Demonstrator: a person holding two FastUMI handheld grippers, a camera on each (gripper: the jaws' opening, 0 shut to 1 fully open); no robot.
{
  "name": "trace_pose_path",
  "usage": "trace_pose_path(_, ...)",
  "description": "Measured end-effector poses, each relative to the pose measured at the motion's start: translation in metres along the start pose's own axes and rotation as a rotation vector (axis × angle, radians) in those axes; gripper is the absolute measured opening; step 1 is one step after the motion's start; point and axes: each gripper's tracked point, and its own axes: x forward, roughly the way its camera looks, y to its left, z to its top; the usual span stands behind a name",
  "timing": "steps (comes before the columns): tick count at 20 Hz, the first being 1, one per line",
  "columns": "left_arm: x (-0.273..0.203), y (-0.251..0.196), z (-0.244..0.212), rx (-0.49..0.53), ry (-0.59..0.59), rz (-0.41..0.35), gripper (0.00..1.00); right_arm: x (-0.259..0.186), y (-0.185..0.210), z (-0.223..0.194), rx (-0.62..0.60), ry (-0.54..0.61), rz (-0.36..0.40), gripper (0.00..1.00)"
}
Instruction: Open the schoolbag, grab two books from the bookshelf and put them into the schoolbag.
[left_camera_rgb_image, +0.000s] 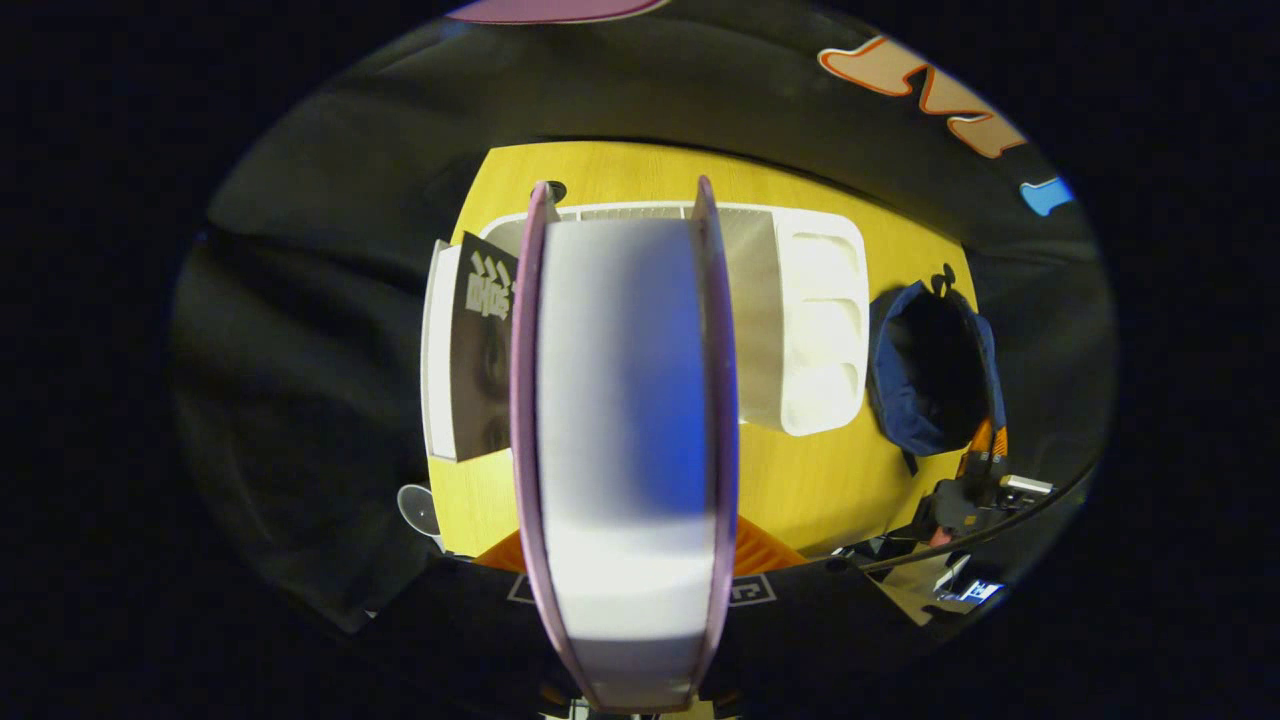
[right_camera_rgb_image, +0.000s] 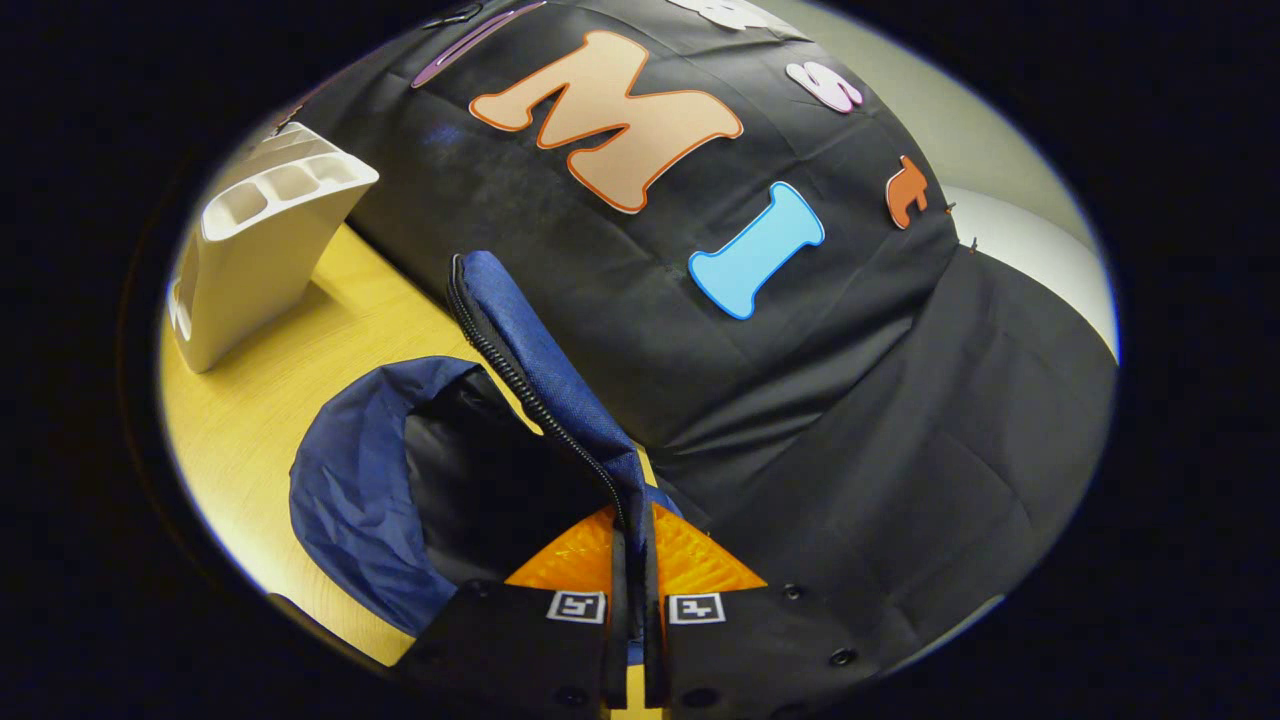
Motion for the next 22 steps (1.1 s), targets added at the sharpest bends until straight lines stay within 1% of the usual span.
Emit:
trace_pose_path(1,-0.010,-0.004,-0.003,-0.012,-0.017,-0.013,0.41,0.000,0.000,0.001,0.000,-0.002,0.002,0.12)
trace_pose_path(6,-0.053,-0.037,-0.010,-0.036,-0.141,-0.101,0.41,0.003,0.000,0.000,0.025,-0.002,0.004,0.07)
trace_pose_path(8,-0.058,-0.059,-0.016,-0.033,-0.163,-0.168,0.41,0.003,-0.001,0.000,0.034,0.002,0.008,0.07)
trace_pose_path(10,-0.061,-0.088,-0.019,-0.046,-0.179,-0.252,0.41,0.002,-0.002,-0.001,0.043,0.005,0.013,0.07)
trace_pose_path(12,-0.057,-0.112,-0.017,-0.068,-0.192,-0.341,0.41,0.001,-0.005,-0.002,0.054,0.006,0.015,0.07)
trace_pose_path(13,-0.054,-0.125,-0.016,-0.066,-0.198,-0.382,0.41,0.001,-0.006,0.000,0.060,0.007,0.016,0.09)
trace_pose_path(14,-0.051,-0.138,-0.012,-0.058,-0.209,-0.417,0.41,0.001,-0.007,-0.001,0.067,0.007,0.024,0.09)
trace_pose_path(15,-0.048,-0.150,-0.013,-0.038,-0.213,-0.447,0.41,0.000,-0.005,-0.001,0.073,0.007,0.041,0.12)
trace_pose_path(16,-0.044,-0.163,-0.012,-0.023,-0.217,-0.475,0.41,-0.001,-0.002,-0.003,0.076,0.010,0.059,0.09)
trace_pose_path(17,-0.039,-0.179,-0.012,-0.010,-0.223,-0.509,0.41,-0.001,-0.002,-0.003,0.082,0.017,0.069,0.09)
trace_pose_path(18,-0.032,-0.196,-0.010,0.004,-0.230,-0.546,0.41,-0.001,-0.004,-0.004,0.094,0.022,0.068,0.09)
trace_pose_path(19,-0.025,-0.212,-0.010,0.019,-0.234,-0.585,0.41,-0.002,-0.006,-0.004,0.107,0.025,0.065,0.12)
trace_pose_path(20,-0.018,-0.227,-0.008,0.017,-0.249,-0.621,0.41,-0.002,-0.007,-0.002,0.116,0.026,0.062,0.09)
trace_pose_path(21,-0.010,-0.242,-0.008,0.034,-0.251,-0.657,0.41,-0.001,-0.010,-0.001,0.122,0.025,0.057,0.09)
trace_pose_path(22,-0.001,-0.256,-0.005,0.027,-0.269,-0.695,0.41,-0.001,-0.012,-0.001,0.127,0.021,0.055,0.08)
